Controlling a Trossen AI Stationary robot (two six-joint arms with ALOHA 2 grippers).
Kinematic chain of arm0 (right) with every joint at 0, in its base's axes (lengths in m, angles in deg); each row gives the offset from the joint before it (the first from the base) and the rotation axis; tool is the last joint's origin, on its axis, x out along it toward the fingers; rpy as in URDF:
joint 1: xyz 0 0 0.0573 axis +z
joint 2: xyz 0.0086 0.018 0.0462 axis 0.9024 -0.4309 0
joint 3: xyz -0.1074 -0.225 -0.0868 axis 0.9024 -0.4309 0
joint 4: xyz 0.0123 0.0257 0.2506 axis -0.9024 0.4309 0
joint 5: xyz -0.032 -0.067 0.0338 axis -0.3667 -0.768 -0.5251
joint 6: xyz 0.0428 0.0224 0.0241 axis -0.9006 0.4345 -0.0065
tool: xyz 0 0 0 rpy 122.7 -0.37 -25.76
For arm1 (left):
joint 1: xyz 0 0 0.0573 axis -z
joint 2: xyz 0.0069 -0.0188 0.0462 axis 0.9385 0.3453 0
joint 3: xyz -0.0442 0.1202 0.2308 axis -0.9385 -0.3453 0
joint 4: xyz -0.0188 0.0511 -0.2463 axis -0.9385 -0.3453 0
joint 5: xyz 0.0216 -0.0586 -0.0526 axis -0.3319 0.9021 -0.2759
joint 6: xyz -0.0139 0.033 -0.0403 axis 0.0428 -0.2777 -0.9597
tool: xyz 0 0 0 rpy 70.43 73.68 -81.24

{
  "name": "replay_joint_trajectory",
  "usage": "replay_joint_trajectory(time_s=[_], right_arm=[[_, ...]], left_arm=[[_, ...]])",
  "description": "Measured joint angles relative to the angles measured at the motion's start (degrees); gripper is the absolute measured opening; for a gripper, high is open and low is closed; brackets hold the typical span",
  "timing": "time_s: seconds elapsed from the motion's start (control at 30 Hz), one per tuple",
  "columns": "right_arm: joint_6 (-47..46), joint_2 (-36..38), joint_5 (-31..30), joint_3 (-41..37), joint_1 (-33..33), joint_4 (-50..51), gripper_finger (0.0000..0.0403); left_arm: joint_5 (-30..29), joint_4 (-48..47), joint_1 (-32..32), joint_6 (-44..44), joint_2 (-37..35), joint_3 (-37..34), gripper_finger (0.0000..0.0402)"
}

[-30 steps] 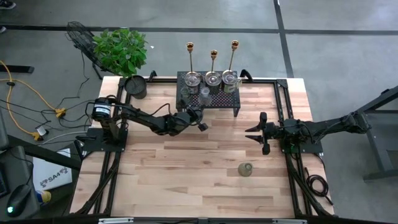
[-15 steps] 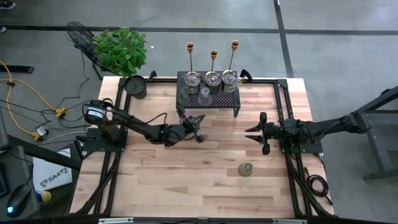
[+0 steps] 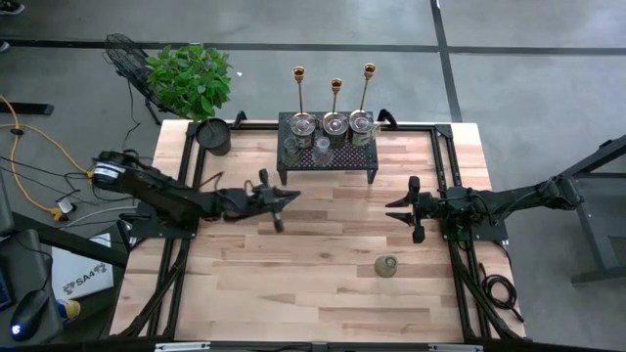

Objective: Pick & Place candle stick holders
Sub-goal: Put the green glass candle holder on the shelf

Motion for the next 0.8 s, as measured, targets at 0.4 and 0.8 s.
replay_joint_trajectory(time_s=[0.4,0.8], right_arm=[[0.0,-0.1,0.0,0.0,0.0,0.0,0.0099],[0.0,-0.1,0.0,0.0,0.0,0.0,0.0099]], left_arm=[[12.2,10.3,-2.3,-4.8,-11.1,-16.1,0.0000],[19.7,26.5,-7.1,-6.1,-11.2,-25.0,0.0000]])
